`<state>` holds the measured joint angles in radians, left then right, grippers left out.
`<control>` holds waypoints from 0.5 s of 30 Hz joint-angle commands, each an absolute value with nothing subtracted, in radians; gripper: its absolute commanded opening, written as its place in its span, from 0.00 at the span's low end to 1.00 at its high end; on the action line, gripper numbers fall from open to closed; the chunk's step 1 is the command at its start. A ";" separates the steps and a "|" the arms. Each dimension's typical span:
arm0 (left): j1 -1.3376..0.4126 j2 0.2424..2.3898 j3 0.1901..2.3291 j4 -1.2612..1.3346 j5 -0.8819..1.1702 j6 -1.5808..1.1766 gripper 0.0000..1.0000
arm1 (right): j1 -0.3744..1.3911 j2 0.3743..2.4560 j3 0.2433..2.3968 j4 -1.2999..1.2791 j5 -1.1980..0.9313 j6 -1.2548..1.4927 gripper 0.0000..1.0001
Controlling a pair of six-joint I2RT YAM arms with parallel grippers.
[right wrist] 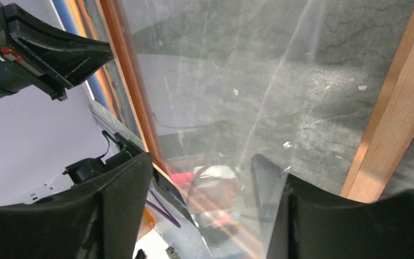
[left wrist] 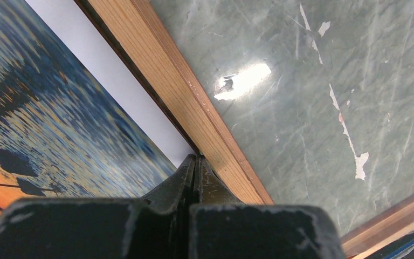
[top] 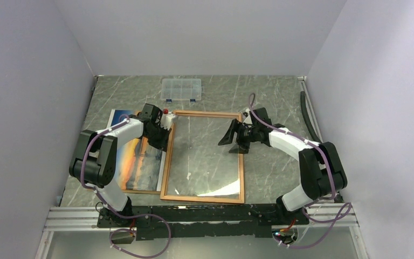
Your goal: Put the photo into the frame
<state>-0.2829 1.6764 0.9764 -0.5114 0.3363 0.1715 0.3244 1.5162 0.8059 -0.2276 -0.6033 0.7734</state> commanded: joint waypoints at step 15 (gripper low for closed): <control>-0.297 1.652 0.972 -0.505 0.380 0.167 0.03 | 0.330 1.562 1.014 -0.635 -0.270 0.549 0.88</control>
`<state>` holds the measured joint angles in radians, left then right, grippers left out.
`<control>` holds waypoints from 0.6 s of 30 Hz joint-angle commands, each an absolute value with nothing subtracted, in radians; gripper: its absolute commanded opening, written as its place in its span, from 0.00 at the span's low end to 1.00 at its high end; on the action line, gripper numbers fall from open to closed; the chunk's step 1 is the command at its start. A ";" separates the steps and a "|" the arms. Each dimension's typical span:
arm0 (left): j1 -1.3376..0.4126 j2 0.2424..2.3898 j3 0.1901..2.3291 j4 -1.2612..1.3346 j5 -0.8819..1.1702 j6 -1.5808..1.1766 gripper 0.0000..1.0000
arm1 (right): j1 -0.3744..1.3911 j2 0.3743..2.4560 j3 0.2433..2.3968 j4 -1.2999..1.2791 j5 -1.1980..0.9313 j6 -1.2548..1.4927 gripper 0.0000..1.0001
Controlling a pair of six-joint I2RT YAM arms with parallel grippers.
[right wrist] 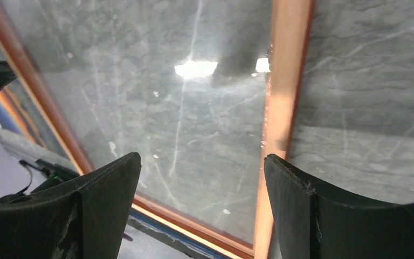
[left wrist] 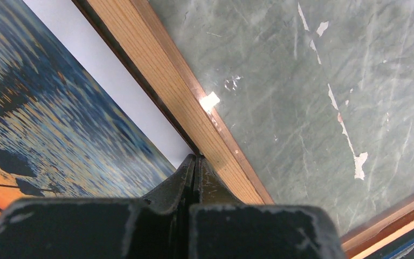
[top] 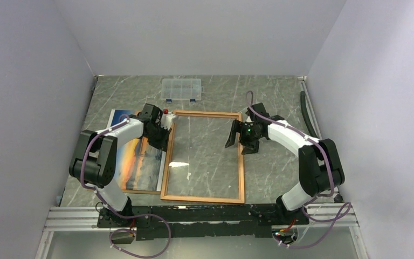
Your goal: Put the photo into the frame
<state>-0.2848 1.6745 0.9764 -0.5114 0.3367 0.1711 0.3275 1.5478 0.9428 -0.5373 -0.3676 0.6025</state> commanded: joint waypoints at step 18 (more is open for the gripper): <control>-0.307 1.669 0.978 -0.507 0.386 0.158 0.03 | 0.285 1.551 0.989 -0.632 -0.191 0.539 0.89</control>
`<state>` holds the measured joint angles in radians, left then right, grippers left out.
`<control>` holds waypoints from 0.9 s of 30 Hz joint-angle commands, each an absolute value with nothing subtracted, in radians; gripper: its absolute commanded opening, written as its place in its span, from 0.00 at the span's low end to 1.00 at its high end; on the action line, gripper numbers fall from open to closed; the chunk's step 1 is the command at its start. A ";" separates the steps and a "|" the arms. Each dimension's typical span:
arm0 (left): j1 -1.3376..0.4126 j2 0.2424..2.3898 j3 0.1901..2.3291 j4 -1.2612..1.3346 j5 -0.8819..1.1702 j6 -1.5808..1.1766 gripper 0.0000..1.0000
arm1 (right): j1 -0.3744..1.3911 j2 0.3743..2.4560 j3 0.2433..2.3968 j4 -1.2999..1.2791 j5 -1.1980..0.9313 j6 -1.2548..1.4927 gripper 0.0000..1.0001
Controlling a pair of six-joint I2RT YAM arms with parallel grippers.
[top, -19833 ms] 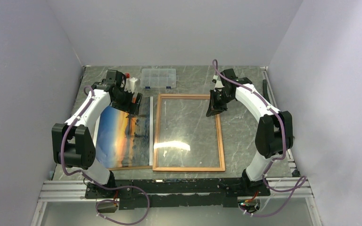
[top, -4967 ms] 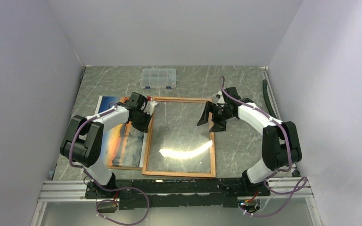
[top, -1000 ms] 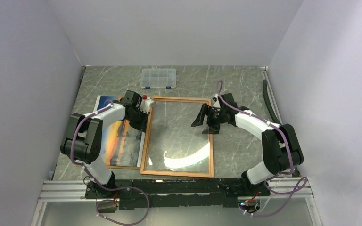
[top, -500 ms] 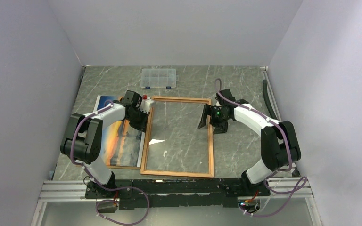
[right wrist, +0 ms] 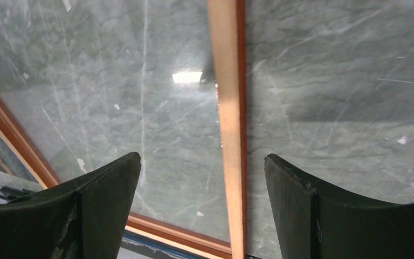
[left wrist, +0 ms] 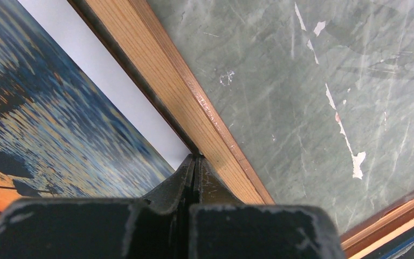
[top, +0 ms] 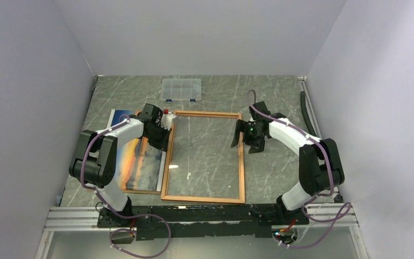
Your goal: Put the photo into the frame
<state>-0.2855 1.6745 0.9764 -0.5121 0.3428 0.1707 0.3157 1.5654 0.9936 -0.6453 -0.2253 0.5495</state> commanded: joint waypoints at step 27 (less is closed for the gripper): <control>-0.114 1.610 1.471 -0.990 0.370 0.186 0.50 | 0.615 1.559 1.293 -0.565 -0.042 0.745 0.82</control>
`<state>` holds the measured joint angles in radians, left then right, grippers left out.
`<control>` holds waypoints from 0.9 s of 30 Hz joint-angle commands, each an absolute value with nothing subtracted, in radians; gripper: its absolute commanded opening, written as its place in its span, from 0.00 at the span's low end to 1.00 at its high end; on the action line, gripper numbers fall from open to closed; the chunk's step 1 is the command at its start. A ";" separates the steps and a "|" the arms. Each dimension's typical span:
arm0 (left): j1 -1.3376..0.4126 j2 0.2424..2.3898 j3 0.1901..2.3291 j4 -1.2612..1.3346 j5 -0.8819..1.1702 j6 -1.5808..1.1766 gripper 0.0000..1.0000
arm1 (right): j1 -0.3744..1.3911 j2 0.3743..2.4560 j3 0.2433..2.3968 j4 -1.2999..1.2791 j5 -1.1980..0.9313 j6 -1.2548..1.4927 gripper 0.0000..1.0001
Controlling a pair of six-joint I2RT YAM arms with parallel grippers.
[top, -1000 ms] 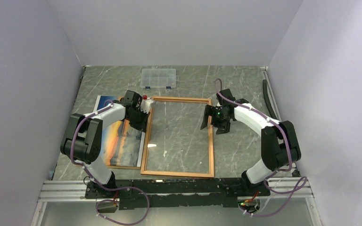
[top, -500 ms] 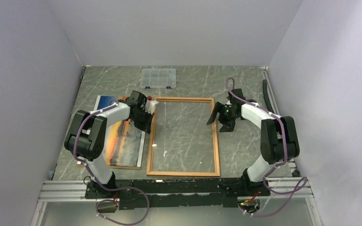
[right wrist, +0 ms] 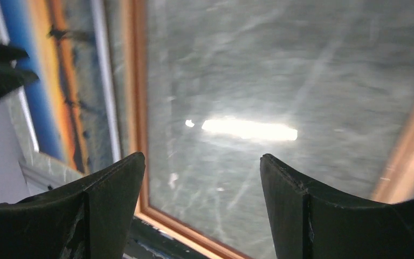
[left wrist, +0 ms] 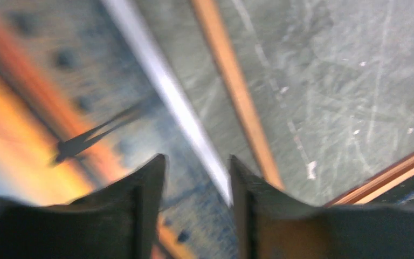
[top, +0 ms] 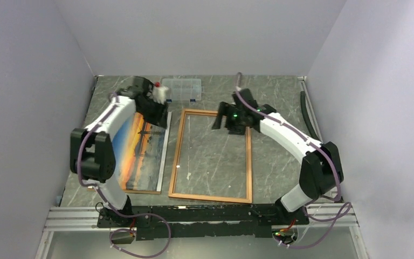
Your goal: Put the photo into the frame
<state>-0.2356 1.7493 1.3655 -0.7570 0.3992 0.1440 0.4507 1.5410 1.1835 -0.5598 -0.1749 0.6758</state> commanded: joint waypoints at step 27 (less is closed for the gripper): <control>0.802 1.489 1.199 -0.969 0.427 0.589 0.93 | 1.045 2.302 2.003 -0.677 -0.040 0.785 0.82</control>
<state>0.8009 1.4879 1.2251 -1.0393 0.4061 0.5652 1.0412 2.2578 1.9415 -0.6395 -0.0998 0.7807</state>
